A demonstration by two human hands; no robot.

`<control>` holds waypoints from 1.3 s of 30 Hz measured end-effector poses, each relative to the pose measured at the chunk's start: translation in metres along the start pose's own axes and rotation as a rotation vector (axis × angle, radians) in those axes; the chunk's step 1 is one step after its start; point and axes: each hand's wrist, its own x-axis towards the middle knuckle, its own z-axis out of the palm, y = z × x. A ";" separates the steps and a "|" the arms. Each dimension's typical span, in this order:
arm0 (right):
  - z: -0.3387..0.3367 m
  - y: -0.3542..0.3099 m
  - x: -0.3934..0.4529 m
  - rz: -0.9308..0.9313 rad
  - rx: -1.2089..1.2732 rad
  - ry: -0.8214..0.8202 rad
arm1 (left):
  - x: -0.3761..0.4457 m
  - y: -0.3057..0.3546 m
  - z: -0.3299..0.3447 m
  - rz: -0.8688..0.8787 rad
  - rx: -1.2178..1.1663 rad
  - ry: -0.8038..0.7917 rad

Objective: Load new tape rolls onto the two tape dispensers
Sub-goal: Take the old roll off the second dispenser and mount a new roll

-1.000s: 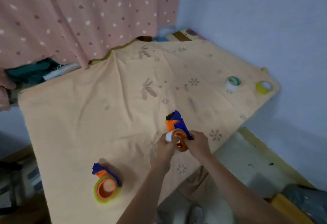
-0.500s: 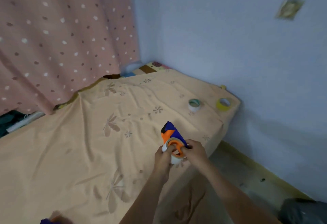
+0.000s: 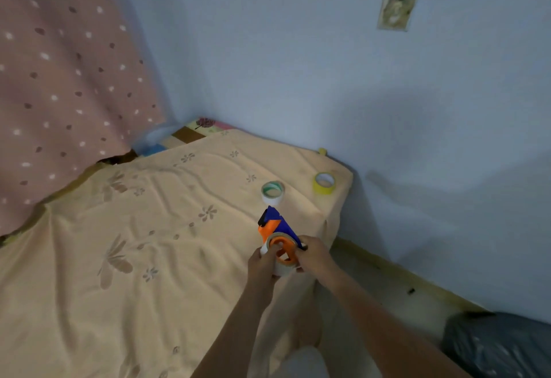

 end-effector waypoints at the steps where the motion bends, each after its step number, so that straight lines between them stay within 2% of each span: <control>1: -0.006 0.001 0.010 0.007 0.001 0.007 | 0.010 0.001 0.009 -0.008 0.000 -0.004; 9: -0.065 -0.019 0.109 0.052 0.016 0.004 | 0.104 0.032 0.077 -0.044 -0.050 -0.049; 17: -0.106 -0.044 0.192 0.125 0.182 -0.028 | 0.170 0.070 0.118 -0.085 -0.093 -0.045; 21: -0.122 -0.056 0.234 0.164 0.246 -0.122 | 0.201 0.082 0.141 -0.099 -0.141 -0.049; 26: -0.144 -0.069 0.293 0.161 0.167 -0.225 | 0.241 0.098 0.166 -0.096 -0.172 0.038; 30: -0.165 -0.083 0.339 0.118 0.220 -0.404 | 0.265 0.115 0.189 -0.094 -0.299 0.102; 34: -0.177 -0.104 0.375 0.132 0.187 -0.579 | 0.277 0.126 0.200 -0.088 -0.502 0.080; 39: -0.177 -0.120 0.409 0.150 0.148 -0.719 | 0.287 0.138 0.204 -0.068 -0.578 0.117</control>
